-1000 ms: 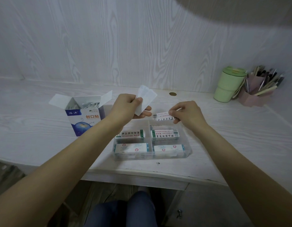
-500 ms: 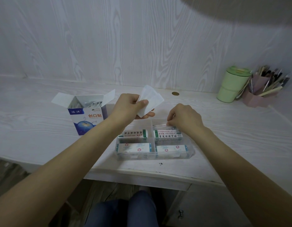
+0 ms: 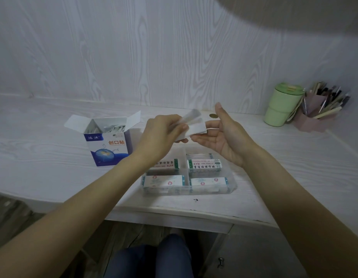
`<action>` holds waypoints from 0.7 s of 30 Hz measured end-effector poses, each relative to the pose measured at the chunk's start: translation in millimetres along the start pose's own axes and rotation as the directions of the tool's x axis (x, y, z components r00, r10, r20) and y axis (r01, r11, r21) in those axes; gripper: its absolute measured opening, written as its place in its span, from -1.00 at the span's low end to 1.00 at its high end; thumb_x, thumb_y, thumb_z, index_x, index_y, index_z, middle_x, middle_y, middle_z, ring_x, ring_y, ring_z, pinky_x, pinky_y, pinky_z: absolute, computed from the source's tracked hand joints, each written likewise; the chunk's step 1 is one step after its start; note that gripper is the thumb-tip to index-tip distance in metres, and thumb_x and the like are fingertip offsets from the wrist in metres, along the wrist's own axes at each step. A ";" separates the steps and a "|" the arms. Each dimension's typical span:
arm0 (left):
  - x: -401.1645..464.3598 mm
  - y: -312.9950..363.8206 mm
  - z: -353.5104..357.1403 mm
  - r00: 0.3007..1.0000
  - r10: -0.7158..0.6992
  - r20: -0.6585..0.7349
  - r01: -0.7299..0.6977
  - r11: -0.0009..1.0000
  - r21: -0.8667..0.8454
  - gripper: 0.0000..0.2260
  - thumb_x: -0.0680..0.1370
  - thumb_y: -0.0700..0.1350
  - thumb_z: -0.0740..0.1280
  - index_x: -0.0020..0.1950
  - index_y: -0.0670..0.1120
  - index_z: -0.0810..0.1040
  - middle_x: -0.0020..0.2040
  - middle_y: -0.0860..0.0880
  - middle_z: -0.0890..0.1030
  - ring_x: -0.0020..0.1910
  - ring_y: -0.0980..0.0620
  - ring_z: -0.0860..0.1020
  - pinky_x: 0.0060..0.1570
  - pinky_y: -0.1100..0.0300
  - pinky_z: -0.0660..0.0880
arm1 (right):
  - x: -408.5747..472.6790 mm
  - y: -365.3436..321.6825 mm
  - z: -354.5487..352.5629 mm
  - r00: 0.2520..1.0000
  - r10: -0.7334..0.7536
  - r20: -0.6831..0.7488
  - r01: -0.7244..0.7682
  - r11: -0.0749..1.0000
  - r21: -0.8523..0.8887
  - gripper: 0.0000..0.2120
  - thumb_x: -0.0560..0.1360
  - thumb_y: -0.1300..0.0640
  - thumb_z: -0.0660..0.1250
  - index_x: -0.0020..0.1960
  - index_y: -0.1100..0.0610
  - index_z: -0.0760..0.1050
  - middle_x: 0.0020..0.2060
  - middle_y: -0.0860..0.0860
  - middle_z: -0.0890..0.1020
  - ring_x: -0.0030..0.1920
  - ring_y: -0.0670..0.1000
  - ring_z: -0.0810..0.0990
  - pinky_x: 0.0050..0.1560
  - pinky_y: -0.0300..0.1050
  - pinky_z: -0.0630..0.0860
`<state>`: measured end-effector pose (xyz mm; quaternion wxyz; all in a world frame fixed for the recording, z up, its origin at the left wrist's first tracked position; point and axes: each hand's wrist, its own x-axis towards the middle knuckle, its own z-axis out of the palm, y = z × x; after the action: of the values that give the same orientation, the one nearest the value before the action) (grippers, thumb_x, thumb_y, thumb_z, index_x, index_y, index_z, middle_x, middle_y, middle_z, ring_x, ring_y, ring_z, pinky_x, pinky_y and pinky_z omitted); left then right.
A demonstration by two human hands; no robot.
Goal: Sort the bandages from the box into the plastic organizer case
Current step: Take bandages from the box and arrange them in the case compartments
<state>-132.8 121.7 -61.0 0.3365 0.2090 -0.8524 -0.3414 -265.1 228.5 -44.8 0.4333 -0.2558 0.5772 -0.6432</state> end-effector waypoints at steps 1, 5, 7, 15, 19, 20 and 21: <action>-1.5 1.2 0.5 0.995 0.103 0.009 -0.104 0.986 0.133 -0.86 0.60 -0.18 0.26 -0.08 -0.14 0.60 -0.26 0.01 0.61 -0.31 0.29 0.56 -0.23 0.52 0.35 | -0.3 -1.3 -0.4 1.000 0.002 0.001 -0.002 1.000 0.030 -0.47 0.56 -0.20 0.15 -0.09 0.29 0.52 -0.16 0.27 0.67 -0.16 0.15 0.68 -0.05 -0.10 0.63; -1.4 -2.1 2.6 0.923 0.356 0.145 -0.384 0.843 0.377 -0.76 0.55 -0.13 0.25 0.08 -0.18 0.64 -0.10 -0.15 0.63 -0.23 -0.08 0.61 -0.20 0.16 0.53 | -0.6 -1.5 -5.2 0.996 -0.004 0.088 0.004 1.000 0.005 -0.70 0.53 0.09 0.32 -0.03 0.37 0.57 -0.08 0.23 0.66 -0.05 0.08 0.66 0.03 -0.17 0.61; -0.8 -4.7 4.0 0.909 0.365 0.203 -0.418 0.808 0.416 -0.73 0.54 -0.07 0.25 0.11 -0.16 0.63 -0.06 -0.15 0.63 -0.16 -0.15 0.62 -0.21 0.00 0.58 | 2.8 1.9 -8.5 0.995 -0.024 0.100 0.027 0.999 -0.021 -0.80 0.48 0.32 0.34 0.05 0.42 0.54 0.01 0.27 0.63 0.01 0.09 0.64 0.05 -0.19 0.59; 3.6 -2.5 9.3 0.938 0.175 0.300 -0.272 0.906 0.323 -0.66 0.59 -0.06 0.26 0.36 -0.05 0.47 0.10 -0.11 0.58 0.03 -0.01 0.52 -0.09 0.38 0.29 | 6.2 9.3 -16.5 0.992 -0.127 -0.010 0.124 0.979 -0.161 -0.81 0.38 0.42 0.42 -0.03 0.26 0.60 -0.14 0.17 0.67 -0.20 0.00 0.68 -0.14 -0.26 0.60; 4.2 0.2 9.3 0.956 0.053 0.289 -0.077 0.994 0.072 -0.63 0.54 0.06 0.27 0.32 -0.02 0.51 0.02 0.05 0.61 -0.12 0.33 0.50 -0.04 0.52 0.36 | 5.6 11.8 -16.9 0.977 -0.204 -0.065 0.185 0.957 -0.225 -0.78 0.35 0.41 0.45 -0.04 0.23 0.61 -0.10 0.21 0.66 -0.15 0.08 0.67 -0.13 -0.19 0.61; 5.4 -1.7 10.0 0.970 0.019 0.242 -0.021 1.000 0.005 -0.66 0.55 0.00 0.30 0.30 -0.05 0.53 0.04 0.02 0.64 -0.10 0.33 0.53 0.07 0.44 0.42 | 5.6 12.2 -17.2 0.975 -0.213 -0.069 0.192 0.953 -0.234 -0.78 0.35 0.41 0.46 -0.04 0.22 0.61 -0.11 0.21 0.66 -0.13 0.10 0.67 -0.09 -0.14 0.62; 6.9 -4.4 10.6 0.981 -0.024 0.194 0.035 0.998 -0.057 -0.70 0.55 -0.08 0.33 0.27 -0.07 0.55 0.06 -0.01 0.65 -0.07 0.28 0.57 0.16 0.30 0.47 | 5.7 12.2 -17.4 0.973 -0.221 -0.068 0.198 0.948 -0.248 -0.78 0.35 0.40 0.46 -0.04 0.22 0.61 -0.11 0.20 0.65 -0.11 0.12 0.67 -0.06 -0.10 0.63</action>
<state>-144.6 119.4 -66.9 0.2530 0.1773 -0.8673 -0.3904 -279.2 233.2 -61.1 0.3007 -0.3353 0.6400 -0.6226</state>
